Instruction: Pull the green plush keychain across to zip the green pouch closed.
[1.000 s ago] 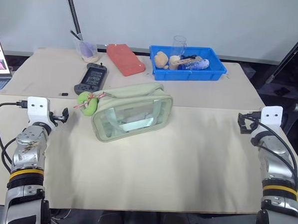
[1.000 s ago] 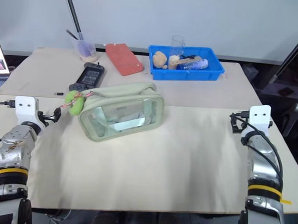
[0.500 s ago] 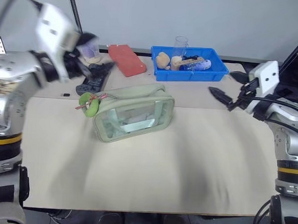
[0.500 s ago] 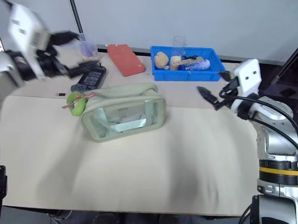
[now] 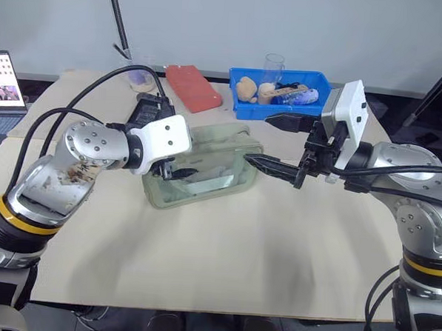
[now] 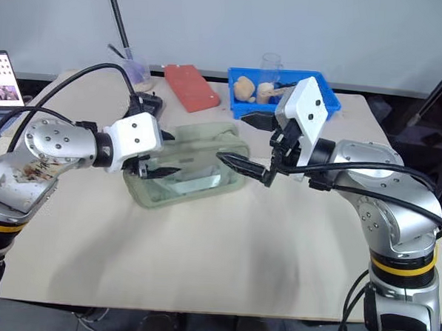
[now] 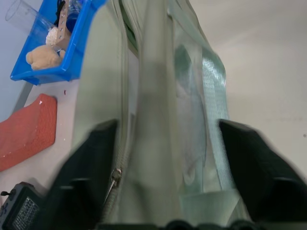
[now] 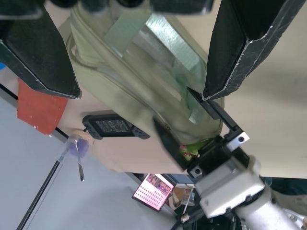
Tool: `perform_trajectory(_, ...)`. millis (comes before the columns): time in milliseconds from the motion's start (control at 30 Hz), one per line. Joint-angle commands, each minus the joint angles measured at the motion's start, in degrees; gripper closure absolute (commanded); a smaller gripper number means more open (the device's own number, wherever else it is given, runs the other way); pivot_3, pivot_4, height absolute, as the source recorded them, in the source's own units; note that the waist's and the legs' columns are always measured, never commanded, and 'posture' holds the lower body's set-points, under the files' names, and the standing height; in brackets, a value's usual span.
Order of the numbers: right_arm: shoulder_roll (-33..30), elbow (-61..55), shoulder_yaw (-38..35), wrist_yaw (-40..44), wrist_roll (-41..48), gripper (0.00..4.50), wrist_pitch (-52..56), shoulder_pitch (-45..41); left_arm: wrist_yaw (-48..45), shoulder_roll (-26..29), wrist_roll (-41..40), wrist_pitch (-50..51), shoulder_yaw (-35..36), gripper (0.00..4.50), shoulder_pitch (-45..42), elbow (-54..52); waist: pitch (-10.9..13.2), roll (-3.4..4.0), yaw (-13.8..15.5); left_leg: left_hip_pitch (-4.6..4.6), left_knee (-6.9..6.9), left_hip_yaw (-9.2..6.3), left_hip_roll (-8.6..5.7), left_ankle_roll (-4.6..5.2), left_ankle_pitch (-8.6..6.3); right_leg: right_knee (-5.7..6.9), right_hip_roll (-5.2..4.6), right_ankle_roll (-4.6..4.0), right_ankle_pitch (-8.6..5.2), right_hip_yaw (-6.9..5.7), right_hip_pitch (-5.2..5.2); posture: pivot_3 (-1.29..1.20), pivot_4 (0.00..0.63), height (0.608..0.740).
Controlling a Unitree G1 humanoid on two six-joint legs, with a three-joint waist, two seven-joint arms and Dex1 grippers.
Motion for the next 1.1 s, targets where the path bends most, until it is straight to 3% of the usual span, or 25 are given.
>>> perform_trajectory(33,-1.34,-1.9,-0.93,-1.0,-0.26,0.0,0.3,-0.54,-1.82,0.03,3.9,-5.19,-0.31,3.05,0.11,1.62,0.0,0.0,0.0,-0.01,0.0,0.0,0.0,0.0,0.0,0.0,0.0,0.0,0.0,0.0,-0.01,0.0,0.15,0.74)
perform_trajectory(133,-2.14,-2.17,-1.56,-1.25,-0.32,0.0,0.08,0.13,-2.39,-1.59,5.36,-9.54,0.46,4.48,-0.58,3.86,0.0,0.0,-0.04,0.0,0.0,0.0,0.01,0.0,0.0,0.02,0.01,-0.01,0.01,0.0,-0.02,0.0,0.15,0.74)
perform_trajectory(467,-7.81,-0.92,-4.21,1.73,-0.15,0.0,-1.02,1.32,-15.35,-5.84,5.69,-41.12,1.33,4.48,-6.31,20.99,0.0,0.0,0.36,-0.11,0.06,0.01,0.01,0.01,0.0,-0.02,0.0,-0.03,0.04,0.0,-0.07,0.0,0.15,0.74)
perform_trajectory(600,-9.69,-1.55,-4.24,2.91,0.89,0.0,0.09,1.69,-17.07,-7.17,7.81,-44.43,0.56,4.48,-6.83,24.53,0.0,0.0,0.32,-0.12,0.06,0.01,0.01,0.02,0.0,0.0,0.01,-0.02,0.04,0.0,-0.08,0.0,0.15,0.74)
perform_trajectory(767,-10.86,-2.51,-3.45,2.53,-0.55,0.0,-0.11,3.9,-16.26,-9.11,7.95,-41.13,1.83,4.48,-5.39,22.4,0.0,0.0,0.18,-0.12,0.08,0.0,0.01,0.02,0.0,0.03,0.01,0.0,0.05,0.0,-0.07,0.0,0.15,0.74)
perform_trajectory(800,-11.18,-2.61,-3.17,2.66,-1.29,0.0,-0.62,4.64,-16.52,-9.26,7.26,-40.32,2.33,3.69,-5.26,21.64,0.0,0.0,0.26,-0.12,0.09,0.0,0.01,0.02,0.0,0.03,0.01,0.01,0.06,0.0,-0.07,0.0,0.15,0.74)
perform_trajectory(867,-11.62,-2.52,-2.4,2.92,-2.86,0.0,-1.94,6.32,-17.67,-9.83,3.6,-36.65,3.95,2.99,-5.52,19.0,0.0,0.0,0.29,-0.14,0.11,-0.02,0.01,0.02,0.0,0.02,0.01,0.03,0.06,0.0,-0.06,0.0,0.15,0.74)
perform_trajectory(1000,-11.47,-0.21,0.47,3.26,-7.54,0.0,-5.69,8.49,-18.31,-12.43,-9.18,-21.83,8.2,0.93,-7.05,11.64,0.0,-0.01,0.07,-0.2,0.2,-0.04,0.0,0.02,0.01,0.04,0.01,0.09,0.09,0.0,-0.08,0.0,0.15,0.74)
perform_trajectory(1100,-10.75,2.98,3.34,4.32,-11.06,0.0,-9.53,9.43,-18.97,-12.63,-19.89,-9.73,10.74,0.07,-7.39,5.28,0.0,-0.01,-0.18,-0.2,0.21,-0.08,0.01,0.02,0.01,0.06,0.04,0.31,0.04,0.0,-0.07,0.0,0.15,0.74)
